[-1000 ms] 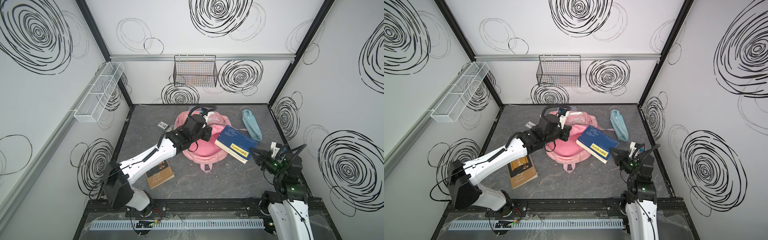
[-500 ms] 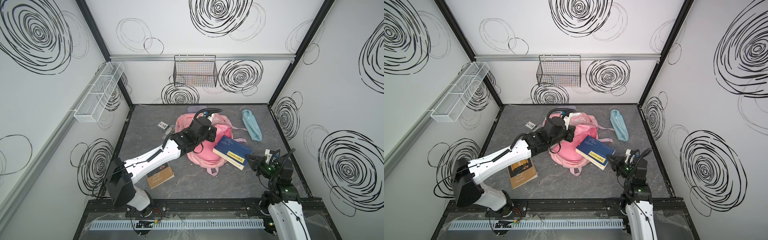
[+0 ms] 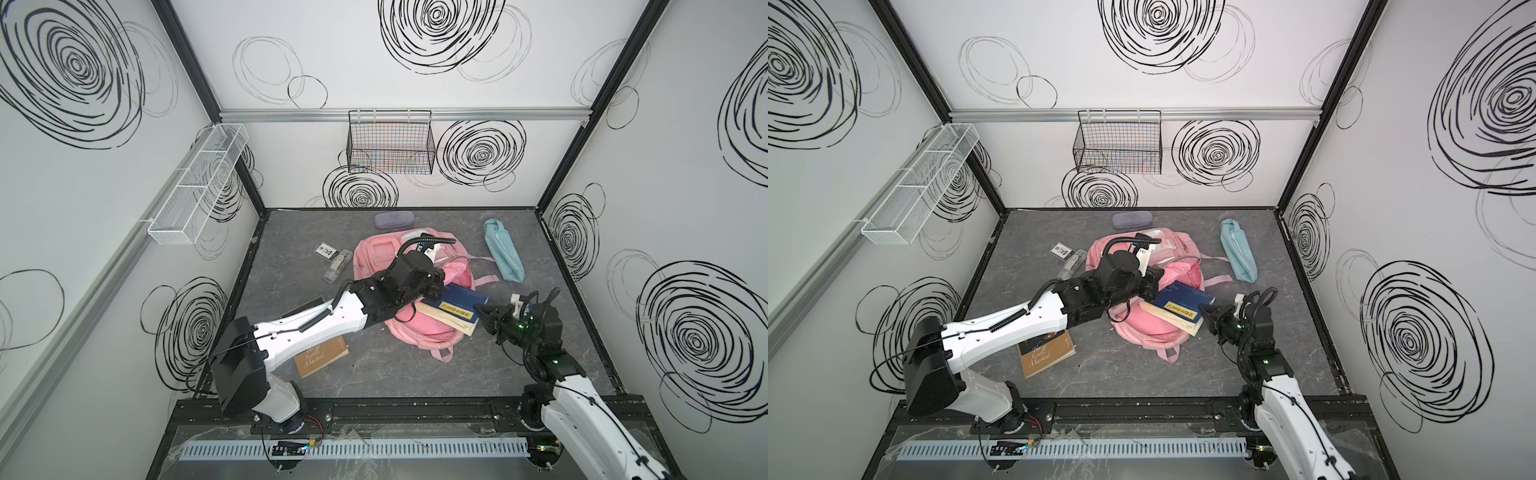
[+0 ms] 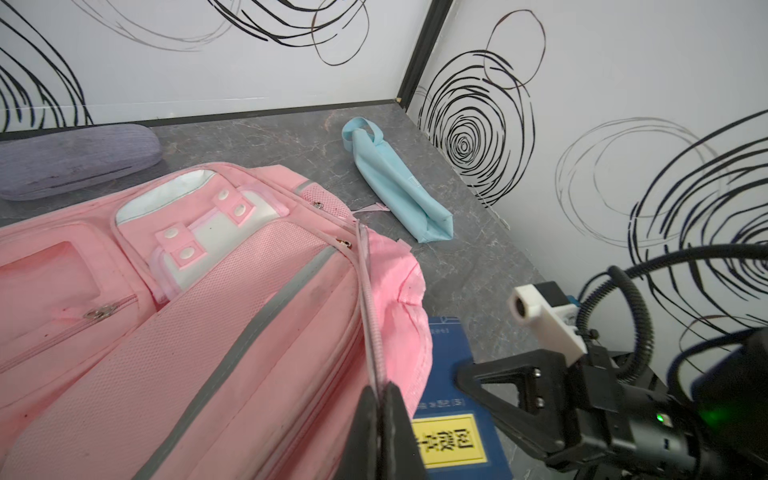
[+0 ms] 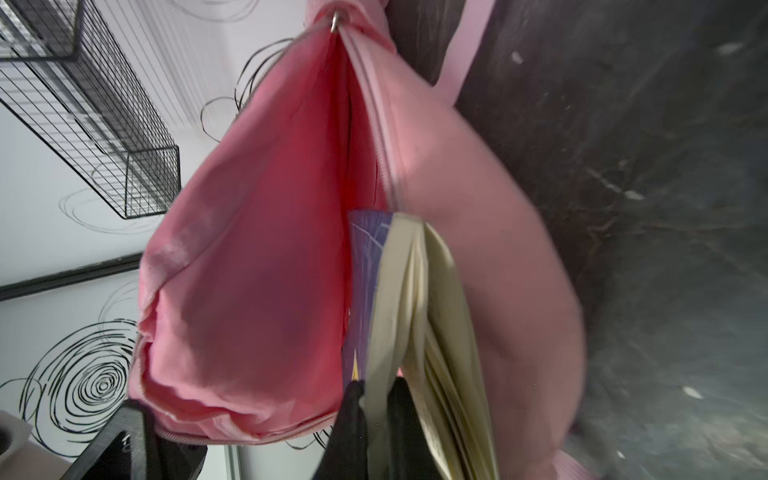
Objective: Pack the student bag
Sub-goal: 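Insert the blue notebook into the bag with the right gripper while the left holds, then release the notebook and withdraw both grippers from the backpack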
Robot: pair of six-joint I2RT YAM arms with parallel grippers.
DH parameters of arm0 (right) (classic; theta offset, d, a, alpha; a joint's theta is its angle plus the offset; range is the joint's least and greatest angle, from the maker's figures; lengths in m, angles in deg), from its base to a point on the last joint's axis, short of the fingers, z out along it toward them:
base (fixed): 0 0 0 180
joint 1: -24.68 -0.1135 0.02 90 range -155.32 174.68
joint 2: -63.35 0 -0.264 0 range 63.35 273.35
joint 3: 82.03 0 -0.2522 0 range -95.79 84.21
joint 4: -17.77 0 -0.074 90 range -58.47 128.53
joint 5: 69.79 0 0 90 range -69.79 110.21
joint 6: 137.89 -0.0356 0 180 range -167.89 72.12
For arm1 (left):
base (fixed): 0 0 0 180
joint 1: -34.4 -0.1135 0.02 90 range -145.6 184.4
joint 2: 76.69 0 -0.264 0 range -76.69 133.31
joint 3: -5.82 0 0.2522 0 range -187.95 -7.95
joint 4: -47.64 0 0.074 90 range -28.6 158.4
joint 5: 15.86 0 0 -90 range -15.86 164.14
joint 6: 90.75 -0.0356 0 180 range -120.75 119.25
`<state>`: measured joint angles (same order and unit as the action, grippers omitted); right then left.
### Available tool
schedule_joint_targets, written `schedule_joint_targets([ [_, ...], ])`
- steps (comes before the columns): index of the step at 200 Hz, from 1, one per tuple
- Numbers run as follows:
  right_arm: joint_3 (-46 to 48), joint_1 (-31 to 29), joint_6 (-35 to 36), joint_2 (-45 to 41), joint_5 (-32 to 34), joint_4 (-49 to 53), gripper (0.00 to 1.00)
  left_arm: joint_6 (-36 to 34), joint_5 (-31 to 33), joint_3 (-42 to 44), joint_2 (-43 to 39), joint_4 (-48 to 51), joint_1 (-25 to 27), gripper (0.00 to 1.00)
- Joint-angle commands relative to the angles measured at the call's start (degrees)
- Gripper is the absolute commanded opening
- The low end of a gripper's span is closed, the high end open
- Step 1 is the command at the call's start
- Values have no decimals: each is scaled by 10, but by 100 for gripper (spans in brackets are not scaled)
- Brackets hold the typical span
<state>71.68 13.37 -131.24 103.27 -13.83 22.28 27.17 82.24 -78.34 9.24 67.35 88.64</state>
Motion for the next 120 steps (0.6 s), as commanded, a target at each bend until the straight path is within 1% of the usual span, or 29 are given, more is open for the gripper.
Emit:
schedule_joint_targets([
  [1, -46, -56, -33, 74, 80, -176, 0, 22, -19, -10, -38, -107, 3, 0],
  [23, -74, -100, -28, 156, 138, -240, 0, 20, -38, -14, -38, -105, 8, 0],
  [48, -84, -117, -36, 231, 185, -311, 0, 13, -52, -19, -40, -99, 10, 0],
  [53, -87, -116, -40, 248, 186, -316, 0, -2, -52, -22, -40, -93, 12, 0],
  [62, -87, -113, -44, 278, 186, -348, 0, -24, -25, -31, -41, -70, 18, 0],
  [69, -90, -113, -44, 301, 185, -359, 0, -31, -20, -32, -44, -66, 18, 0],
  [86, -98, -113, -41, 345, 174, -375, 0, -31, -52, -28, -50, -71, 6, 0],
  [93, -104, -113, -34, 356, 172, -366, 6, -31, -67, -29, -49, -67, 4, 0],
  [96, -109, -114, -26, 362, 169, -356, 11, -31, -70, -30, -47, -65, 3, 0],
  [98, -111, -114, -23, 364, 168, -353, 12, -31, -74, -31, -46, -64, 3, 0],
  [100, -117, -115, -14, 369, 163, -345, 19, -31, -78, -32, -45, -63, 3, 0],
  [101, -119, -114, -11, 371, 161, -343, 21, -31, -79, -32, -45, -63, 3, 0],
  [102, -119, -114, -11, 371, 161, -343, 21, -31, -80, -33, -45, -64, 3, 0],
  [103, -121, -114, -9, 373, 157, -339, 24, -31, -83, -33, -44, -63, 2, 0],
  [104, -126, -113, -1, 376, 152, -332, 29, -31, -85, -33, -43, -64, 2, 0],
  [111, -143, -111, 23, 388, 132, -302, 48, -31, -102, -33, -40, -67, 0, 0],
  [115, -151, -110, 36, 393, 120, -285, 54, -29, -111, -33, -38, -69, 0, 0],
  [120, -157, -107, 50, 396, 107, -268, 59, -26, -124, -33, -36, -72, -2, 0],
])
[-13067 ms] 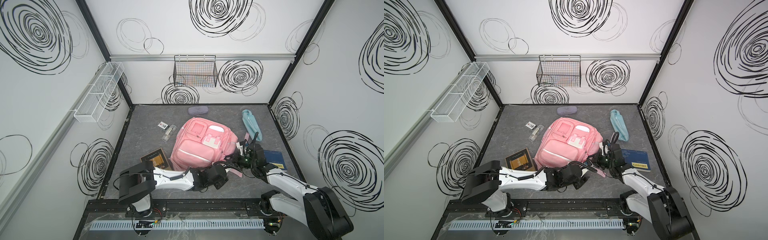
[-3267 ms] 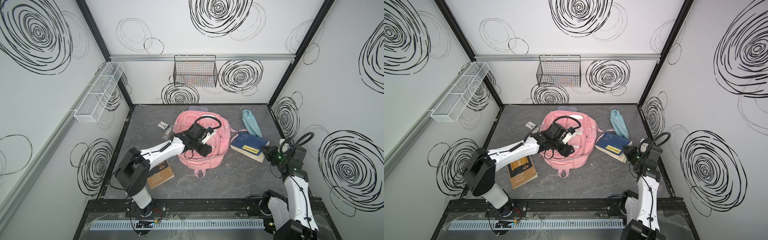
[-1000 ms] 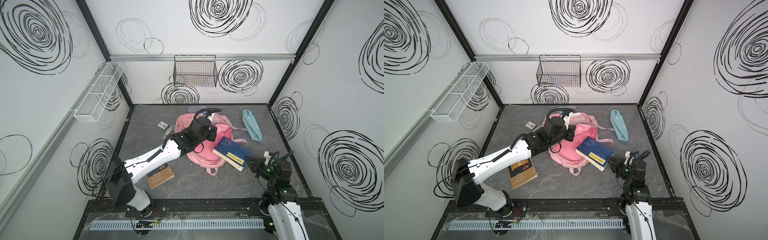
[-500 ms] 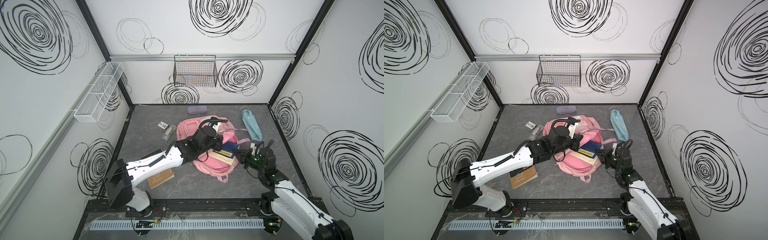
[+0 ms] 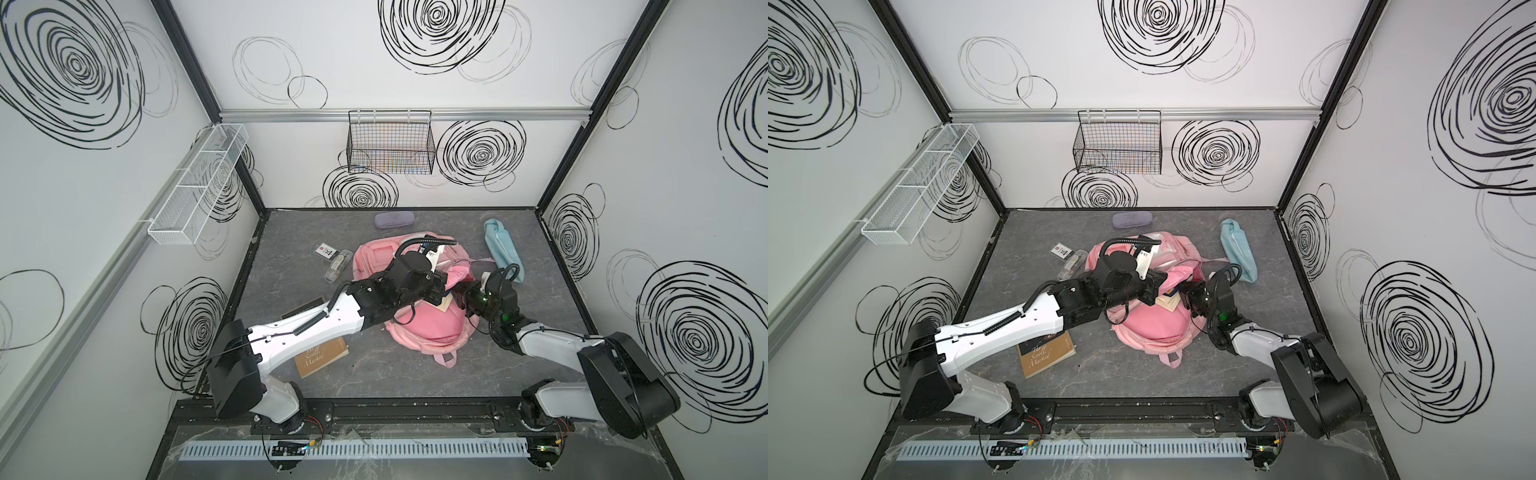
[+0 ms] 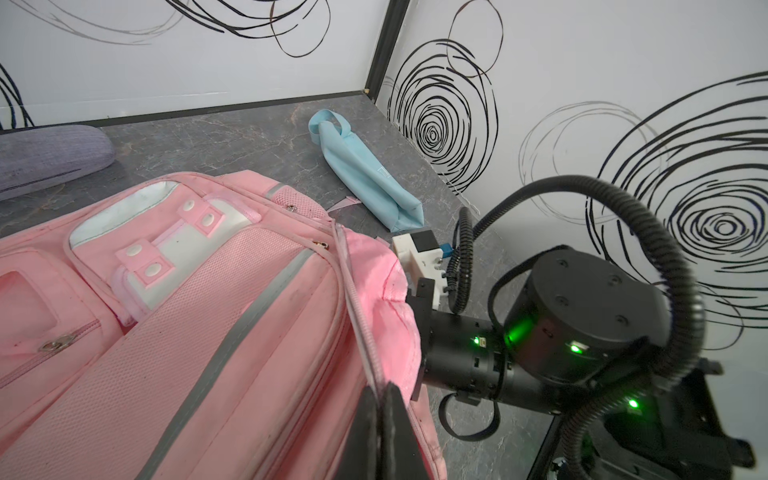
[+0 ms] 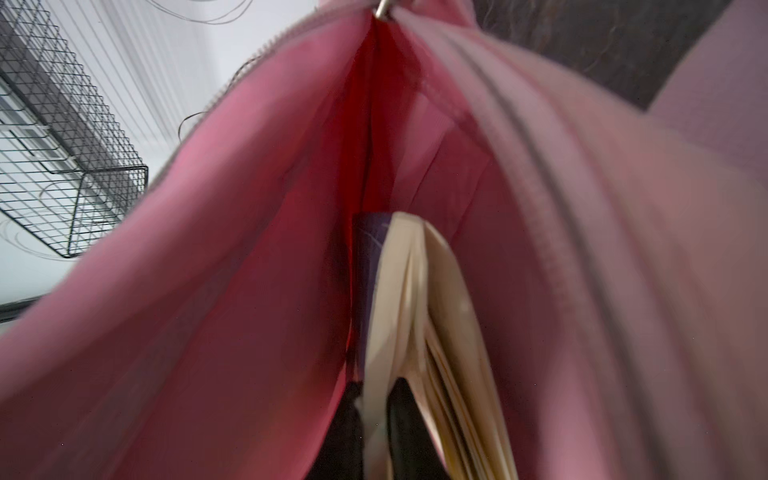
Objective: Pack the student bag
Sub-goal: 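Release the notebook and withdraw both grippers from the backpack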
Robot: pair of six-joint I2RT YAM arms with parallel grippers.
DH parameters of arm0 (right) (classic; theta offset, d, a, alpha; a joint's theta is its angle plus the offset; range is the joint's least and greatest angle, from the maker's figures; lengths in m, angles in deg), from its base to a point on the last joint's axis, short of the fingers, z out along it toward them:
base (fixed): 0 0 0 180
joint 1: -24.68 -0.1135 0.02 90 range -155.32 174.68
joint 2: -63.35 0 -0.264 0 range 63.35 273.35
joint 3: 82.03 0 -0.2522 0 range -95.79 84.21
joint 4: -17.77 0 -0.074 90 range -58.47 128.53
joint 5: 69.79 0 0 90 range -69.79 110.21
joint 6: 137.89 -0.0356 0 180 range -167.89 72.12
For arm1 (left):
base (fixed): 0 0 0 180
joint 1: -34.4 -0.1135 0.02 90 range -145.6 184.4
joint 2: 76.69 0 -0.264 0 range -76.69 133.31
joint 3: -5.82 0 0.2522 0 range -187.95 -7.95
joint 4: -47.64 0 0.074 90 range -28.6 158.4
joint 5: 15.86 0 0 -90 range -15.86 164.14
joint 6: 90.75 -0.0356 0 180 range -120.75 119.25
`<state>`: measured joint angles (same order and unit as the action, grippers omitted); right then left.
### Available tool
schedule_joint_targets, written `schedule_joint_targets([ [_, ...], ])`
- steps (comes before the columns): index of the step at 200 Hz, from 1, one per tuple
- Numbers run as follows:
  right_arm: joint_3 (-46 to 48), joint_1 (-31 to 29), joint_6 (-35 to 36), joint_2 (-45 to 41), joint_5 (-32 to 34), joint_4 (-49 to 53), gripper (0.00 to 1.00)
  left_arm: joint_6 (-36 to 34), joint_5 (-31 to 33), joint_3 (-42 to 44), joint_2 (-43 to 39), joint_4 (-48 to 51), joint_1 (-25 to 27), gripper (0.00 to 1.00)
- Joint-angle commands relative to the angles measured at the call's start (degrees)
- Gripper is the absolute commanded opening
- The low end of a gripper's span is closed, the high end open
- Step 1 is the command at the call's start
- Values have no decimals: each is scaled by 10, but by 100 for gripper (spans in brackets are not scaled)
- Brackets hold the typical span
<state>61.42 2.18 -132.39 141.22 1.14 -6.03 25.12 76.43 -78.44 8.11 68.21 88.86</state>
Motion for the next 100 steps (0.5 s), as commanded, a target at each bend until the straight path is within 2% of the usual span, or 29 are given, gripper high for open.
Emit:
schedule_joint_targets([
  [1, -55, 5, 64, 17, -45, 18, 59, -4, -68, -32, -24, -81, -5, 0],
  [16, -47, 16, 95, -7, -63, 72, 69, 0, -84, -36, -20, -78, -9, 0],
  [35, -34, 38, 146, -85, -48, 189, 77, 4, -72, -36, -26, -67, -16, 0],
  [42, -33, 45, 167, -120, -35, 235, 83, 6, -64, -34, -33, -62, -20, 2],
  [56, -29, 63, 210, -186, -13, 322, 87, 11, -44, -21, -54, -54, -30, 23],
  [70, -12, 86, 240, -257, -5, 380, 88, 13, -32, -5, -80, -46, -41, 36],
  [78, 3, 98, 257, -296, -6, 398, 88, 16, -21, 5, -96, -37, -50, 39],
  [100, 6, 120, 287, -387, -8, 481, 87, 27, -7, 36, -149, -9, -82, 40],
])
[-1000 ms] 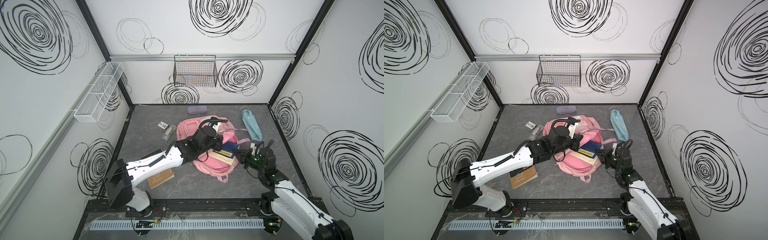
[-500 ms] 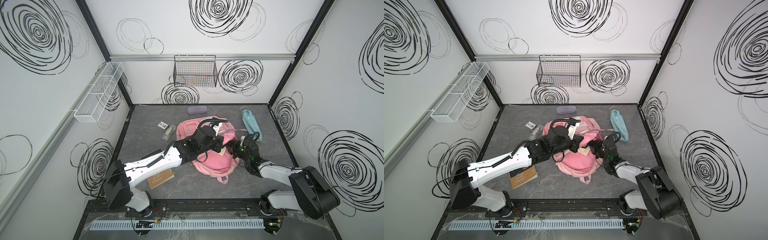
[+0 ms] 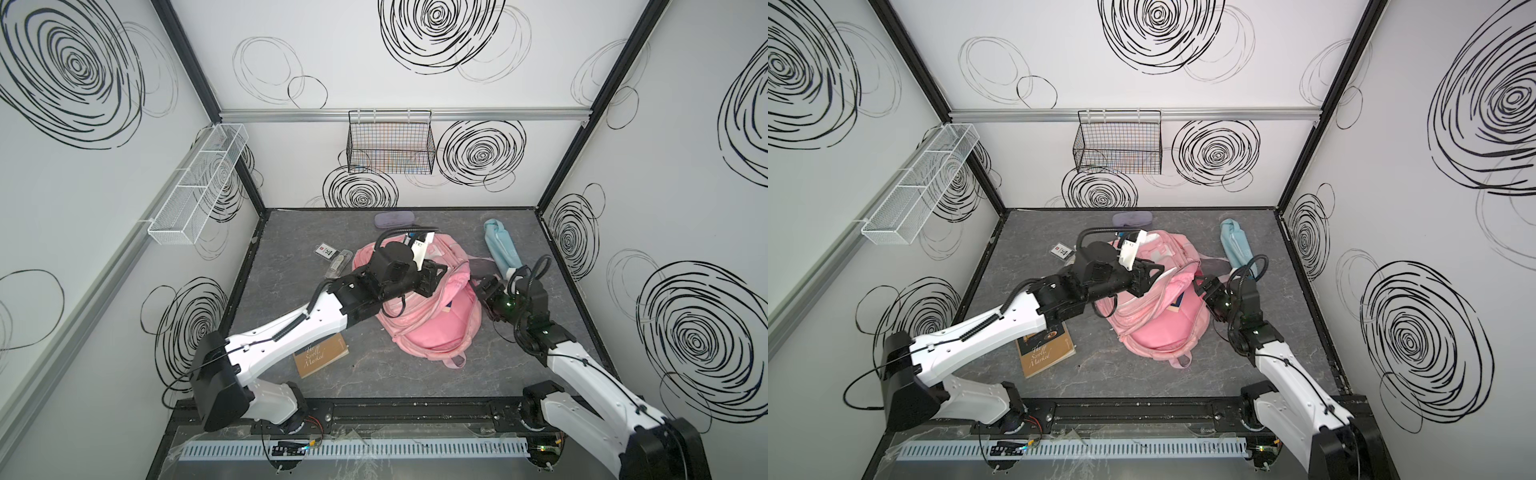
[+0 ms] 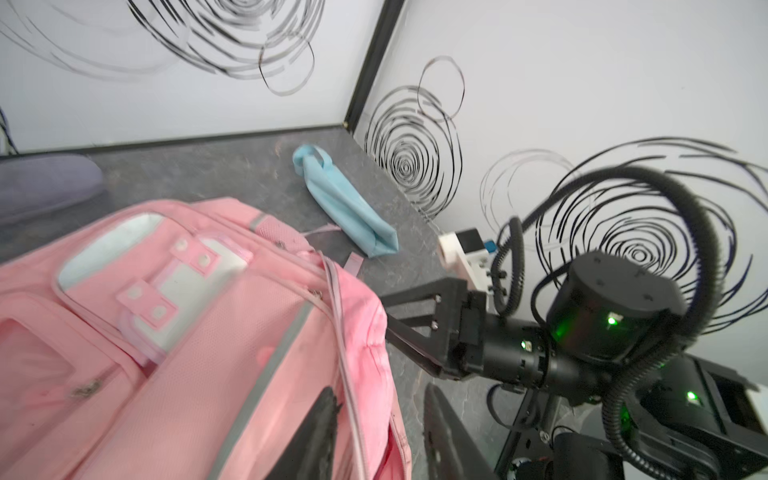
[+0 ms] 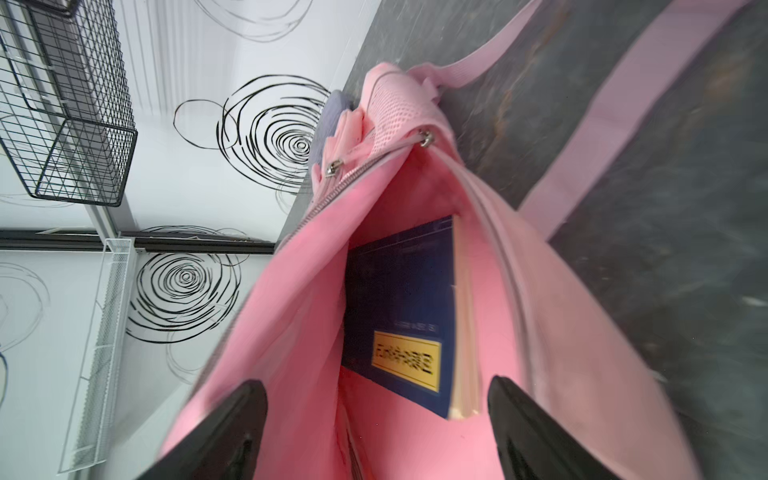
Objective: Pack the student bag
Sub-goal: 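Release the notebook and withdraw both grippers from the backpack, then reach the right gripper to the brown book beside the bag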
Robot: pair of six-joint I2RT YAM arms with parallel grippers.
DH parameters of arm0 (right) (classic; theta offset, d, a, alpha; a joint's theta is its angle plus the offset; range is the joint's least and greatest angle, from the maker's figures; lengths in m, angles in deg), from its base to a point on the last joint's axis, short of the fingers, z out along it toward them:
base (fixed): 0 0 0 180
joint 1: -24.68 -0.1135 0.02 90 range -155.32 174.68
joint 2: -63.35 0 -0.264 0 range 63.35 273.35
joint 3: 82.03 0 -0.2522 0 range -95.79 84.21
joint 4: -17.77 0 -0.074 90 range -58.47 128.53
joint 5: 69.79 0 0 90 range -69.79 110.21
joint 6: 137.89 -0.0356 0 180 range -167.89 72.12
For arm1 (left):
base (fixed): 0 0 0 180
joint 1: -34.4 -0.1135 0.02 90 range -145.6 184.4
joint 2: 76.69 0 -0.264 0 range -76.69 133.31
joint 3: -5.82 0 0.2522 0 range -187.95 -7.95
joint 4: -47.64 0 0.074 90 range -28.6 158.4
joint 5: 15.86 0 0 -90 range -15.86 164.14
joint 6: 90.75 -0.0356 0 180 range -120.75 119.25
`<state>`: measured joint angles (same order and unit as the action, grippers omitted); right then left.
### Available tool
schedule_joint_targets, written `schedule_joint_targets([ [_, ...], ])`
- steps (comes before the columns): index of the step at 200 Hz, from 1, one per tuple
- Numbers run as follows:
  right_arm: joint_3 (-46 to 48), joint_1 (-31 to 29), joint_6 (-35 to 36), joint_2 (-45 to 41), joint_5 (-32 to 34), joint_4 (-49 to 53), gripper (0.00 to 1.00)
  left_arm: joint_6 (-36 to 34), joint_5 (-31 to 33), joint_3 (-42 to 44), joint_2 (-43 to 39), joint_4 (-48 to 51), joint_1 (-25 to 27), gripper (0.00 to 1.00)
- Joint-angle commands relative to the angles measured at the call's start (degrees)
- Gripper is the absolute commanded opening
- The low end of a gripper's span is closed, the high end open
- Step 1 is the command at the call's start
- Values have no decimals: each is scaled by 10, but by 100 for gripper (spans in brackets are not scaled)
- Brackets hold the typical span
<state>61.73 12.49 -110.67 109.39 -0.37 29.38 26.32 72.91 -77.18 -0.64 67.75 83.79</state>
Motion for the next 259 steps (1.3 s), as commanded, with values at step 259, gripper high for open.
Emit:
schedule_joint_targets([
  [259, -562, -471, 151, 791, -172, -54, 74, 282, -102, 590, -258, 20, -641, 69],
])
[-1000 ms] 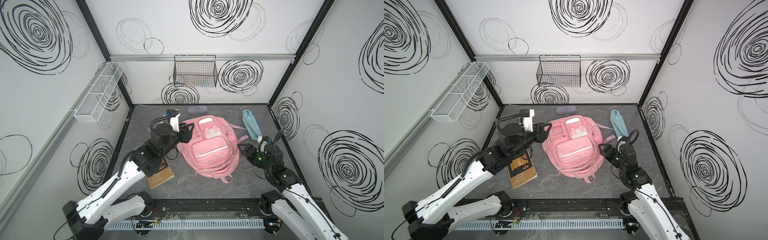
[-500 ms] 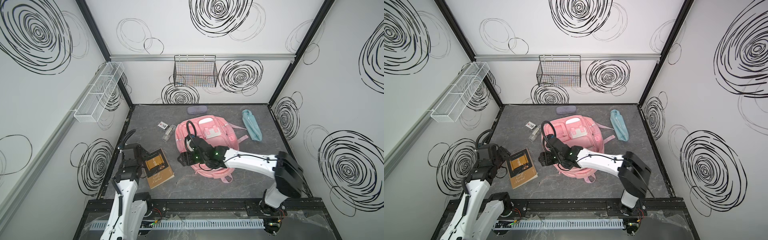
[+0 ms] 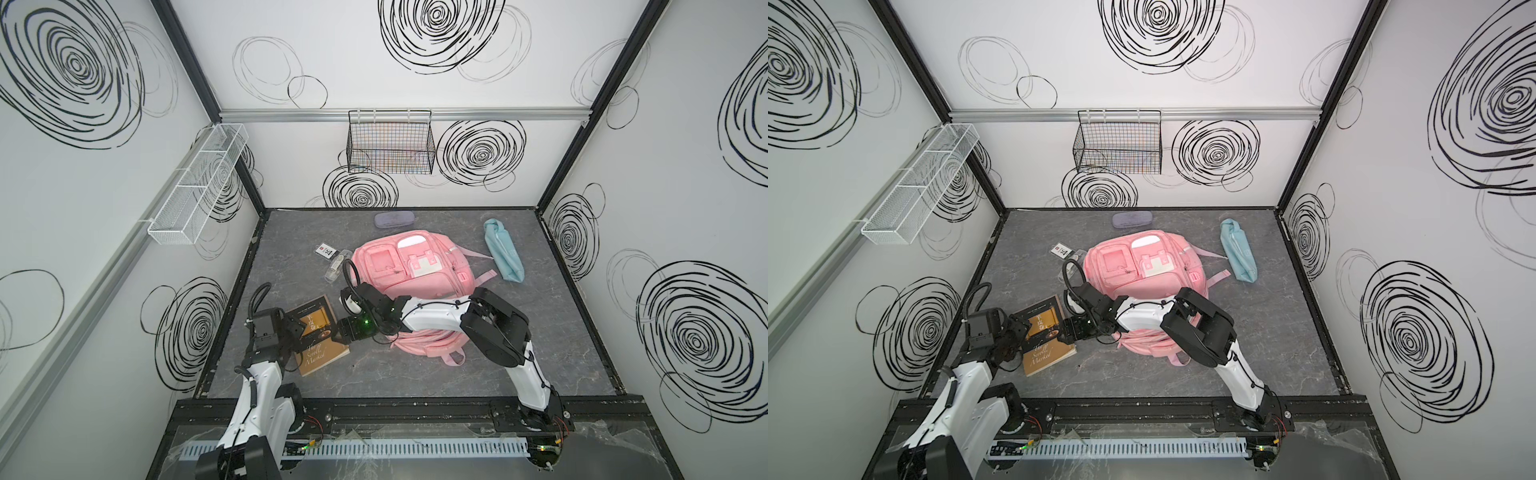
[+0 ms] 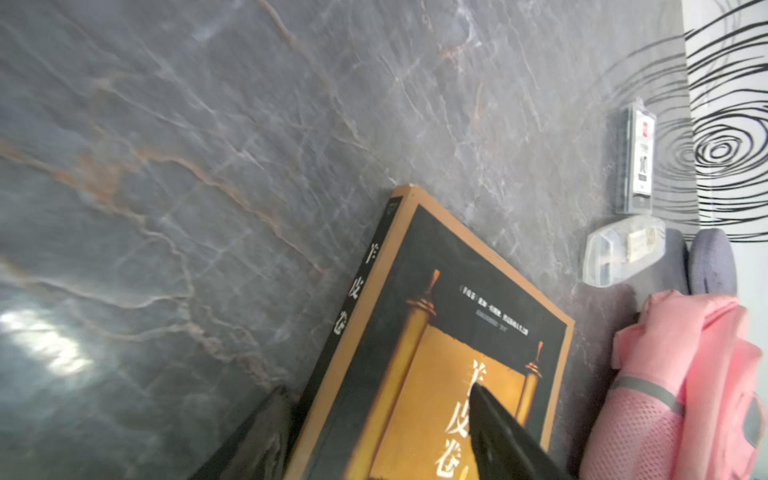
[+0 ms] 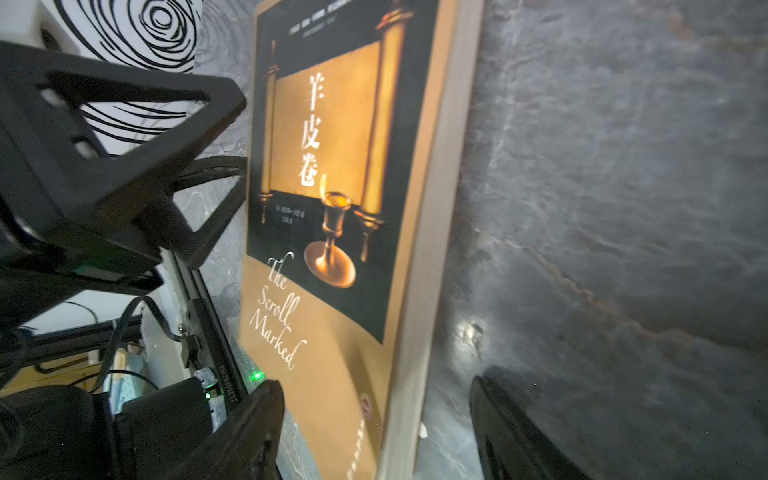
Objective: Pack the student bag
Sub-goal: 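Reach the right gripper to the brown book beside the bag, then grasp the brown book with the right gripper and lift it over the bag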
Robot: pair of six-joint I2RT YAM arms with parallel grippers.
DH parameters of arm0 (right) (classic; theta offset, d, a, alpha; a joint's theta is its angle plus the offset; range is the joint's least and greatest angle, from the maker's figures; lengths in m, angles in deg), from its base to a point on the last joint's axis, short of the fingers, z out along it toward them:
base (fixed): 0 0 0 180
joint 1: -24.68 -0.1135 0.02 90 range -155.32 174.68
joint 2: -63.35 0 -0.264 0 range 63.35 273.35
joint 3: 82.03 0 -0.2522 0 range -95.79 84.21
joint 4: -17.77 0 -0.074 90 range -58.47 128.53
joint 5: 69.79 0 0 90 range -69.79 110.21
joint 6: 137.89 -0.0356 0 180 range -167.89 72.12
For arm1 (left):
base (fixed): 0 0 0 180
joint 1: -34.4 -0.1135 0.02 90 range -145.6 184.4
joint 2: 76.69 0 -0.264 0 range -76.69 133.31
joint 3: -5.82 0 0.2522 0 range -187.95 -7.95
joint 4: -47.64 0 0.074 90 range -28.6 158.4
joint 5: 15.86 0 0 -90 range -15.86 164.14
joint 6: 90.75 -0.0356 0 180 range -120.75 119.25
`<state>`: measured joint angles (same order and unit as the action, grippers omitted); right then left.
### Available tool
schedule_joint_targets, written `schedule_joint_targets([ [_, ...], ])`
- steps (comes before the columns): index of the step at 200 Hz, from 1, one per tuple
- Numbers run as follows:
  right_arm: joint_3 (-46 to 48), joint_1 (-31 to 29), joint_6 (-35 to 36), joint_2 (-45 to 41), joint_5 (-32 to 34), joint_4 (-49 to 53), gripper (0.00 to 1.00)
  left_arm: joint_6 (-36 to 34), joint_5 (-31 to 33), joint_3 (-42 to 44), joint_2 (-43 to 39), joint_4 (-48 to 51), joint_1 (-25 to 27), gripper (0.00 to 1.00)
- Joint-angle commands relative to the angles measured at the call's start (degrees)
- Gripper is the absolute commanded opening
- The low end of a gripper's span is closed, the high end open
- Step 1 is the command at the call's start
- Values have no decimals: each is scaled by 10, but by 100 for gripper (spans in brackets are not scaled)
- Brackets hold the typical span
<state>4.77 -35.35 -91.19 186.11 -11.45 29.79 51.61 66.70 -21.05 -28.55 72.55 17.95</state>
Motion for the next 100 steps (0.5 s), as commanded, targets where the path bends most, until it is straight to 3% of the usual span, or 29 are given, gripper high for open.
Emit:
schedule_joint_targets([
  [1, 7, 8, -44, 24, -63, -59, 74, 29, -40, 28, 22, -28, 18, 69],
  [32, 6, 22, -55, 28, -107, -98, 69, 28, -48, 28, 20, -31, 32, 68],
  [85, 9, 37, -151, 49, -177, -241, 39, 51, -70, 53, 17, -50, 52, 67],
  [100, 0, 34, -169, 58, -188, -263, 38, 57, -68, 59, 10, -49, 61, 67],
])
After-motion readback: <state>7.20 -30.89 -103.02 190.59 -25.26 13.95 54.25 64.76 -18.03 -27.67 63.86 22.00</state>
